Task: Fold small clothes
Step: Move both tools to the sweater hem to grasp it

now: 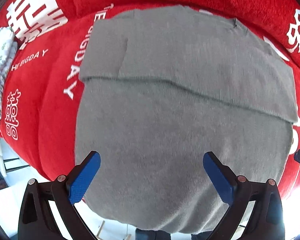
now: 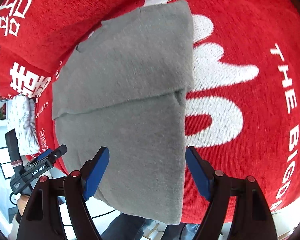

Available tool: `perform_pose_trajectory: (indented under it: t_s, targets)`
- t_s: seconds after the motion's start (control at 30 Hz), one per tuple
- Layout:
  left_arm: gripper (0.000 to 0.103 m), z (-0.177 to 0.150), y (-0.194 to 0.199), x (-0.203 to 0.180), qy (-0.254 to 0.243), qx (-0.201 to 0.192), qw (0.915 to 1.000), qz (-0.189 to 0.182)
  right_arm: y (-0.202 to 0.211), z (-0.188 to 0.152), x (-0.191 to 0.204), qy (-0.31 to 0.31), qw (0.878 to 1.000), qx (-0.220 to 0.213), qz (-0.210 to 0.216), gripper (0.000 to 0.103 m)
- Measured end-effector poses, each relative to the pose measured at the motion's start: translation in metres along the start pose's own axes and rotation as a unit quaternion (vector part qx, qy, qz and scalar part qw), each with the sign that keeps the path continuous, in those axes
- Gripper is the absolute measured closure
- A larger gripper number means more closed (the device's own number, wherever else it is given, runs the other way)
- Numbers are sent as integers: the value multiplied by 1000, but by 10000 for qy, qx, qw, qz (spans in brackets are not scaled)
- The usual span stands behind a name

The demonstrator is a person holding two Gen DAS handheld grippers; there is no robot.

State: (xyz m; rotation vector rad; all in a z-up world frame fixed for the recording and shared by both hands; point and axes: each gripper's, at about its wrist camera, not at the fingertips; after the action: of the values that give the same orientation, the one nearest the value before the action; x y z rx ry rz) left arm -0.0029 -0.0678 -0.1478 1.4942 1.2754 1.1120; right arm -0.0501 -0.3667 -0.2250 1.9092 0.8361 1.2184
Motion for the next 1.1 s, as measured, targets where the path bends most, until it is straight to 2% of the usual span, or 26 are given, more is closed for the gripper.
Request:
perform_pose_trajectory:
  t_s: [0.27, 0.53, 0.77, 0.83, 0.97, 1.1]
  targets:
    - [0, -22, -16, 14, -274, 15, 9996, -42, -28, -29, 13, -43, 10000, 44, 11, 22]
    - [0, -62, -39, 64, -404, -18, 9991, -130, -63, -67, 28, 11, 9997, 228, 12, 22]
    - [0, -104, -85, 109, -336, 310, 9988, -190, -103, -117, 1, -16, 9961, 882, 83, 22]
    - [0, -112, -101, 115, -305, 398, 9984, -271, -116, -129, -8, 4, 9945, 1043, 60, 22]
    - [0, -122, -120, 122, -134, 395, 9963, -747, -148, -144, -28, -71, 9918, 1262, -174, 22]
    - [0, -135, -125, 125, 30, 447, 9931, -1080, -175, -146, -46, -214, 9917, 1238, -279, 22]
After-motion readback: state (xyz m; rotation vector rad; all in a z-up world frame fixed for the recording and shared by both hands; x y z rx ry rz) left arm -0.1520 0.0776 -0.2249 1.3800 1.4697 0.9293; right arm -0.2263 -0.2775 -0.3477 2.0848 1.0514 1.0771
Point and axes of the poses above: each gripper's, at about its wrist camera, not at the fingertips, and y roughly against the way its jaws point, x to its left, z to its top, and after that the axes turned 15 degrees about x, right-handed
